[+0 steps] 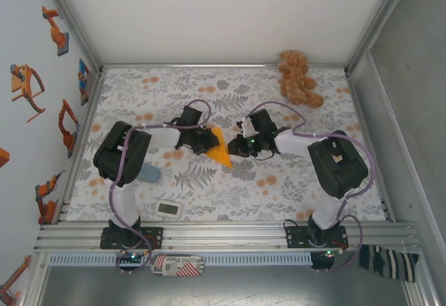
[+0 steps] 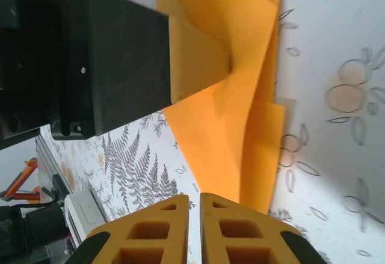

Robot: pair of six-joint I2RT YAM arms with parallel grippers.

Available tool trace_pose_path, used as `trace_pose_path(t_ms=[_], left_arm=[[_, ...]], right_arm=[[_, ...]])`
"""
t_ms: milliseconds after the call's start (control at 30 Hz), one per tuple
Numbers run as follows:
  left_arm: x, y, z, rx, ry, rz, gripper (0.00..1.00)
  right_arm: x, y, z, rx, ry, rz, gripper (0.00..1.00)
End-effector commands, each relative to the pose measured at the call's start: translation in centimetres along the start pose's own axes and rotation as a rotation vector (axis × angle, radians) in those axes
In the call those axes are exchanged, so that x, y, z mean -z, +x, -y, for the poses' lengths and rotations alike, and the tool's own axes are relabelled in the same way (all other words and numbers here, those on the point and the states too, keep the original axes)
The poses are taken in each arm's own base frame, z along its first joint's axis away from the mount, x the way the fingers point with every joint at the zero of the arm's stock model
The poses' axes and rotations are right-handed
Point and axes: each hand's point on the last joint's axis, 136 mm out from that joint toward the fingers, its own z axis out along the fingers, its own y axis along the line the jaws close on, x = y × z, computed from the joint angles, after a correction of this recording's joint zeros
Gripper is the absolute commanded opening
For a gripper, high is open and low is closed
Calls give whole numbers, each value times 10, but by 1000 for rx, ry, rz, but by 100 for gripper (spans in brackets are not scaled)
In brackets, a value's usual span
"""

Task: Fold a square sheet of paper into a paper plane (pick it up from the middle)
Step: Fourth fold the wing at the center of the table.

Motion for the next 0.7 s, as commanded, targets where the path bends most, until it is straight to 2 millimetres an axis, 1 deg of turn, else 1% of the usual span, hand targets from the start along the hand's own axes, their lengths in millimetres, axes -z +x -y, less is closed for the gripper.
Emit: trace_pose_path(t_ms=[0, 233, 500, 667], left_arm=[[-17, 23, -62, 80, -198, -68, 16], [-16, 24, -63, 82, -202, -72, 18], [-18, 25, -64, 88, -207, -78, 18], [-18, 25, -66, 90, -213, -79, 18]], right_arm=[[-12, 2, -1, 25, 26, -33, 11], [-25, 7, 10, 11, 50, -68, 11], [-27, 16, 22, 0, 88, -97, 10], [-27, 19, 28, -5, 108, -102, 10]])
